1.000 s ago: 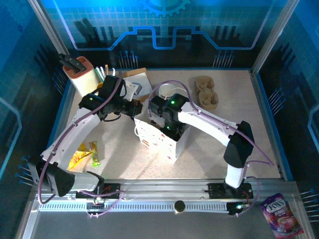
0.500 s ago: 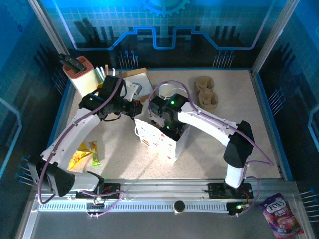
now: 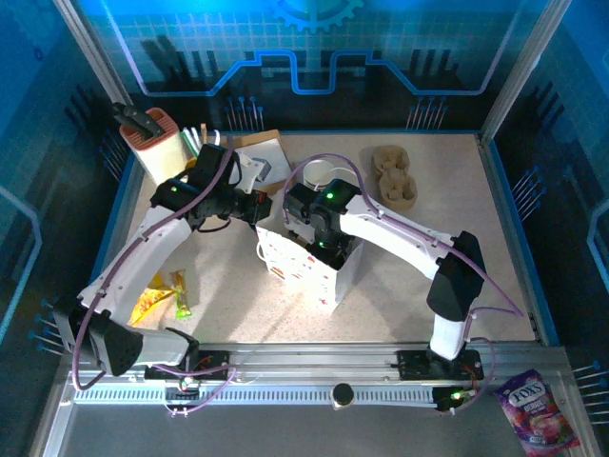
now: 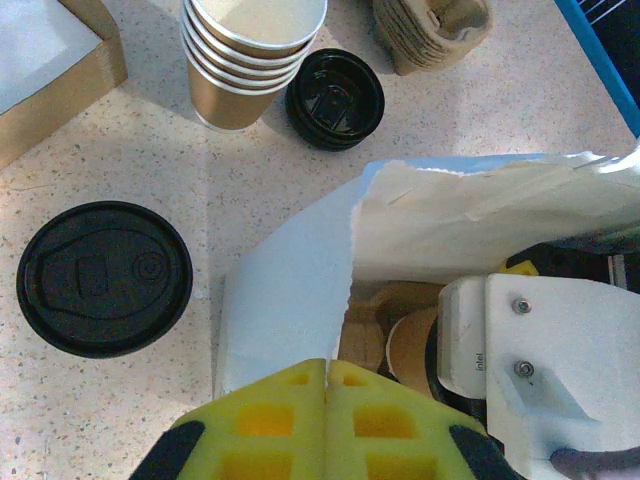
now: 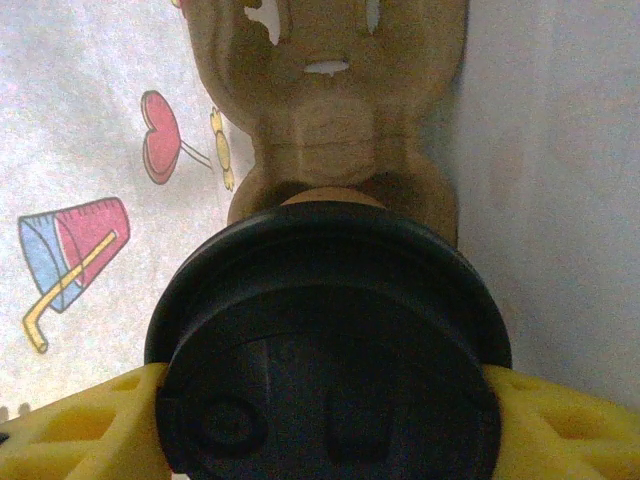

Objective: Pack the takeout coffee

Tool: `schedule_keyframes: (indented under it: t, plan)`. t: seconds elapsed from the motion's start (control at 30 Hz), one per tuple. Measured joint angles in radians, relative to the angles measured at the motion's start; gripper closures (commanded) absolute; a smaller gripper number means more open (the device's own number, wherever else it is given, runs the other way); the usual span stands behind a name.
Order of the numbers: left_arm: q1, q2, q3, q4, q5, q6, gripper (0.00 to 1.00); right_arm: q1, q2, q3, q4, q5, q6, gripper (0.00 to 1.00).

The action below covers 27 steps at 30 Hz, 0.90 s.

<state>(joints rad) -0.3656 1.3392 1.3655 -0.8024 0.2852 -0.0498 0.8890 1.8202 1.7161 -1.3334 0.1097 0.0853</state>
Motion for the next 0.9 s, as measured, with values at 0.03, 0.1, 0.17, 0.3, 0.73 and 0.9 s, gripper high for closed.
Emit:
schedule_keyframes:
  t: [0.03, 0.1, 0.17, 0.3, 0.73, 0.9]
  plan:
    - [0.000, 0.000, 0.000, 0.000, 0.000, 0.000, 1.00, 0.000, 0.000, 0.000, -0.002, 0.003, 0.000, 0.61]
    - [0.000, 0.000, 0.000, 0.000, 0.000, 0.000, 1.00, 0.000, 0.000, 0.000, -0.005, 0.008, 0.000, 0.61]
    - [0.000, 0.000, 0.000, 0.000, 0.000, 0.000, 1.00, 0.000, 0.000, 0.001, -0.009, 0.011, 0.000, 0.61]
    - [0.000, 0.000, 0.000, 0.000, 0.000, 0.000, 1.00, 0.000, 0.000, 0.001, -0.012, 0.014, 0.000, 0.61]
    - [0.000, 0.000, 0.000, 0.000, 0.000, 0.000, 1.00, 0.000, 0.014, 0.001, -0.012, 0.014, 0.000, 0.61]
    - [0.000, 0.000, 0.000, 0.000, 0.000, 0.000, 1.00, 0.000, 0.014, 0.001, -0.012, 0.014, 0.000, 0.61]
